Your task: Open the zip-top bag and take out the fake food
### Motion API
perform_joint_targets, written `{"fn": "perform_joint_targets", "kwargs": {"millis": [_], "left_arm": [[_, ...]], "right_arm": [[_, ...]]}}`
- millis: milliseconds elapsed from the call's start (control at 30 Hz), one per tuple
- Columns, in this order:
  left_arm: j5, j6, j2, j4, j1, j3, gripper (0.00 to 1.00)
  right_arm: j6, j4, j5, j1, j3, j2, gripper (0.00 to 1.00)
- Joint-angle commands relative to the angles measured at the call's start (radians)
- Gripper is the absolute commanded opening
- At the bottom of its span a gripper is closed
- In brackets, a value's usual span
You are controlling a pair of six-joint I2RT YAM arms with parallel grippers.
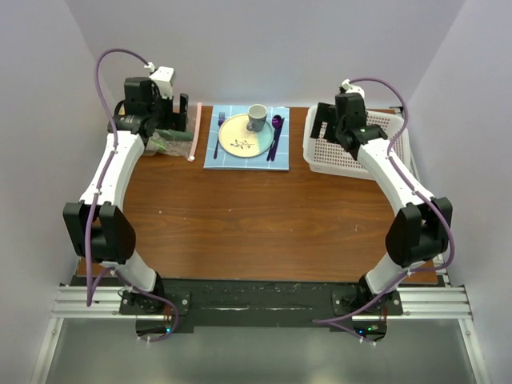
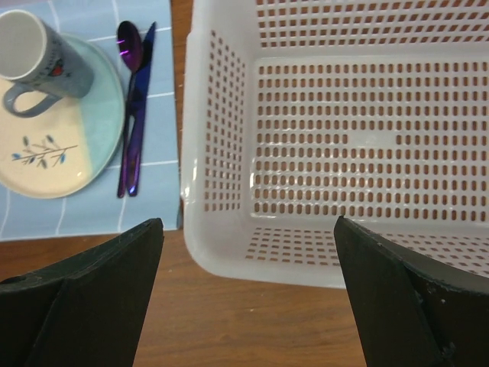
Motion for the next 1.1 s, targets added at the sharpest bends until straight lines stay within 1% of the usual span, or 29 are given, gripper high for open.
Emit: {"fn": "perform_joint_targets", "kwargs": {"millis": [0, 100, 167, 267, 300, 367, 400, 433, 533, 600, 667, 767, 933, 967, 1033, 1067], "left_arm": [[-0.012, -0.015, 0.068, 0.104, -0.001, 0.025, 1.00], [-0.046, 0.009, 0.122, 0.158, -0.011, 0.034, 1.00], [-0.072, 0.037, 0.169, 0.182, -0.018, 0.042, 1.00], [-0.100, 0.065, 0.237, 0.225, -0.028, 0.050, 1.00], [-0.101, 0.068, 0.255, 0.237, -0.031, 0.057, 1.00], [-0.103, 0.077, 0.298, 0.251, -0.032, 0.071, 1.00], [-0.101, 0.080, 0.311, 0.268, -0.032, 0.074, 1.00], [-0.101, 0.085, 0.321, 0.277, -0.032, 0.076, 1.00], [-0.101, 0.115, 0.360, 0.311, -0.033, 0.077, 1.00], [-0.138, 0.140, 0.393, 0.328, -0.033, 0.083, 1.00], [-0.164, 0.157, 0.427, 0.334, -0.033, 0.096, 1.00], [-0.190, 0.172, 0.461, 0.356, -0.038, 0.108, 1.00], [-0.271, 0.224, 0.507, 0.434, -0.067, 0.084, 1.00], [-0.297, 0.243, 0.512, 0.464, -0.077, 0.076, 1.00], [-0.319, 0.263, 0.522, 0.482, -0.088, 0.050, 1.00], [-0.325, 0.282, 0.527, 0.527, -0.097, 0.042, 1.00]], "right_arm": [[-0.027, 0.037, 0.142, 0.001, 0.053, 0.035, 0.99], [-0.033, 0.057, 0.239, 0.001, 0.090, 0.107, 0.99], [-0.020, 0.061, 0.355, -0.001, 0.104, 0.162, 0.99], [-0.009, 0.058, 0.480, -0.002, 0.138, 0.219, 0.90], [-0.010, 0.060, 0.544, -0.001, 0.144, 0.251, 0.85], [-0.010, 0.078, 0.587, -0.004, 0.141, 0.279, 0.81], [-0.009, 0.087, 0.597, -0.004, 0.126, 0.296, 0.78], [-0.006, 0.100, 0.612, -0.010, 0.113, 0.302, 0.77], [0.022, 0.129, 0.636, -0.016, 0.052, 0.310, 0.75], [0.031, 0.150, 0.646, -0.021, 0.000, 0.315, 0.74], [0.049, 0.141, 0.641, -0.027, -0.022, 0.327, 0.73], [0.077, 0.118, 0.617, -0.033, -0.043, 0.336, 0.67], [0.105, 0.107, 0.587, -0.031, -0.132, 0.315, 0.62], [0.106, 0.109, 0.572, -0.033, -0.155, 0.312, 0.59], [0.111, 0.097, 0.566, -0.033, -0.169, 0.299, 0.57], [0.111, 0.101, 0.560, -0.033, -0.187, 0.281, 0.57]]}}
